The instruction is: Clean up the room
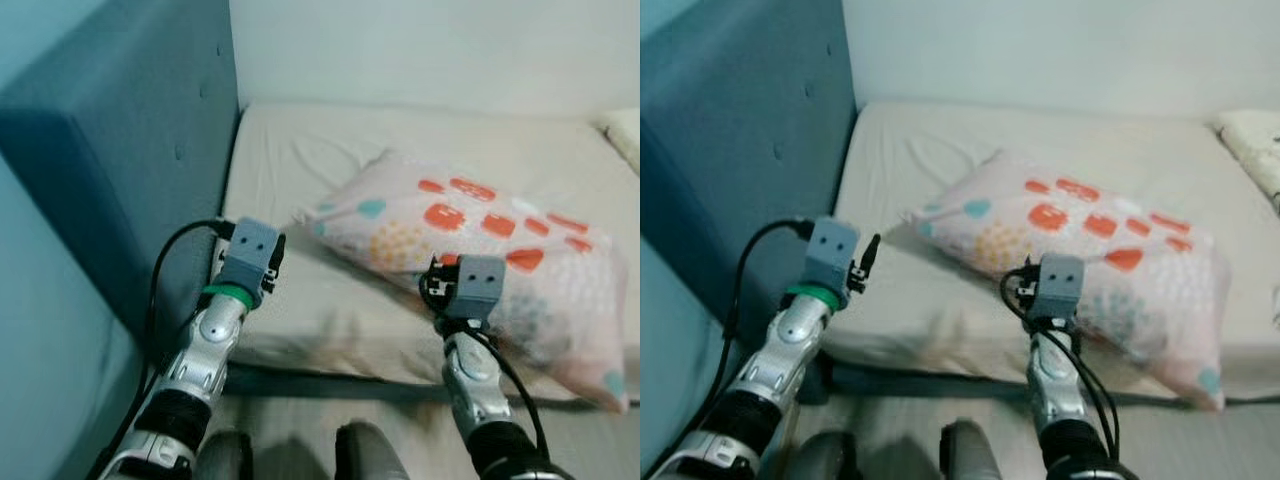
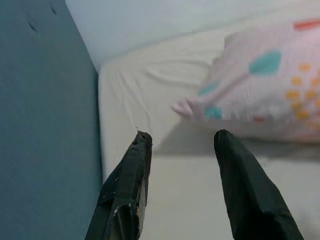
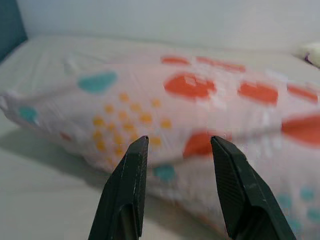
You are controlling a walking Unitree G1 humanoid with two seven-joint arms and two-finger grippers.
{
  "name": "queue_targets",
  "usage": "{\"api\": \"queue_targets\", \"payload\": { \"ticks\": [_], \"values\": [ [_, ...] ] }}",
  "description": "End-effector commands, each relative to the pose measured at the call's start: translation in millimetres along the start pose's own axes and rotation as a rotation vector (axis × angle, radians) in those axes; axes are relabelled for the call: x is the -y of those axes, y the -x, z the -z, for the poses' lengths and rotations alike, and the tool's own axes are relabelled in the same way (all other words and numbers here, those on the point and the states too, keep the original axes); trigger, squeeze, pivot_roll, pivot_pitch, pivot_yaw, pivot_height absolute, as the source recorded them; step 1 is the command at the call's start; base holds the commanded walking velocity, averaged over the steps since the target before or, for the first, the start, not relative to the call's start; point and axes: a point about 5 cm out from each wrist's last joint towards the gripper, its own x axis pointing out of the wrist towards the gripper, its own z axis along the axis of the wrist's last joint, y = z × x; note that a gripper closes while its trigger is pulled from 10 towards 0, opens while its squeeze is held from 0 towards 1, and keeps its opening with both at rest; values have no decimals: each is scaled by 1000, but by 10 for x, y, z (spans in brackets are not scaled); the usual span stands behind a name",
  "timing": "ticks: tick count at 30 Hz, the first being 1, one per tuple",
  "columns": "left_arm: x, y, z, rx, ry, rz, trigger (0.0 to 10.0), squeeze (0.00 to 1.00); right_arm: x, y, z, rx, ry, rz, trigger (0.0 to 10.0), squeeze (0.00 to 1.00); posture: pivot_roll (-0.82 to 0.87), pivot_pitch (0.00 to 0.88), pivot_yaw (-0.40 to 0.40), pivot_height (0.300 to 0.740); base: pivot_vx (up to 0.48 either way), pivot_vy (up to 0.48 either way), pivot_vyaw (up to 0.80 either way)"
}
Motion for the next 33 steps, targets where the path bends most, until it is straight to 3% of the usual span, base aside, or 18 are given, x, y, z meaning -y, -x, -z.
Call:
{"api": "queue_targets", "payload": {
  "ticks": [1,5,9,11,12,13,15,17,19,20,21,23,24,30,33],
  "values": [
    [30,26,58,-26,-5,10,10000,0,90,8,24,-7,8,39,10000,0,-126,24,38,575,0,0,0],
    [51,30,58,-25,-3,17,10000,0,195,-18,-66,52,32,86,10000,0,-125,27,39,565,0,0,0],
    [47,23,57,-27,-6,22,10000,0,393,-47,-301,201,155,205,10000,0,-134,29,51,565,0,0,0],
    [48,21,56,-26,-7,24,10000,0,428,-47,-331,218,169,228,10000,0,-133,30,53,565,0,0,0],
    [52,21,41,-22,-8,30,10000,0,576,-44,-340,210,180,320,10000,0,-129,43,62,565,0,0,0],
    [52,21,41,-22,-8,30,10000,0,576,-44,-340,210,180,320,10000,0,-129,43,62,565,0,0,0],
    [52,21,33,-20,-9,33,10000,0,690,-41,-324,187,188,389,10000,0,-129,43,62,565,0,0,0],
    [47,29,41,-24,-11,36,10000,0,870,-37,-222,96,157,489,10000,0,-127,55,66,565,0,0,0],
    [47,29,41,-24,-11,36,10000,0,870,-37,-222,96,157,489,10000,0,-127,55,66,565,0,0,0],
    [44,53,56,-30,-16,40,10000,0,1120,-6,-145,11,116,626,10000,0,-124,82,72,565,0,0,0],
    [44,53,56,-30,-16,40,10000,0,1120,-6,-145,11,116,626,10000,0,-124,82,72,565,0,0,0],
    [43,76,66,-34,-17,42,10000,0,1380,54,-110,-52,103,778,10000,0,-121,94,72,565,0,0,0],
    [32,84,79,-41,-19,39,10000,0,1591,131,-97,-97,107,916,10000,0,-119,106,72,565,0,0,0],
    [9,103,89,-46,-22,32,10000,0,1822,254,-111,-133,152,1086,10000,0,-112,125,67,565,0,0,0],
    [-5,121,99,-51,-25,28,10000,0,1969,331,-140,-155,231,1177,10000,0,-106,132,64,565,0,0,0]
  ]
}}
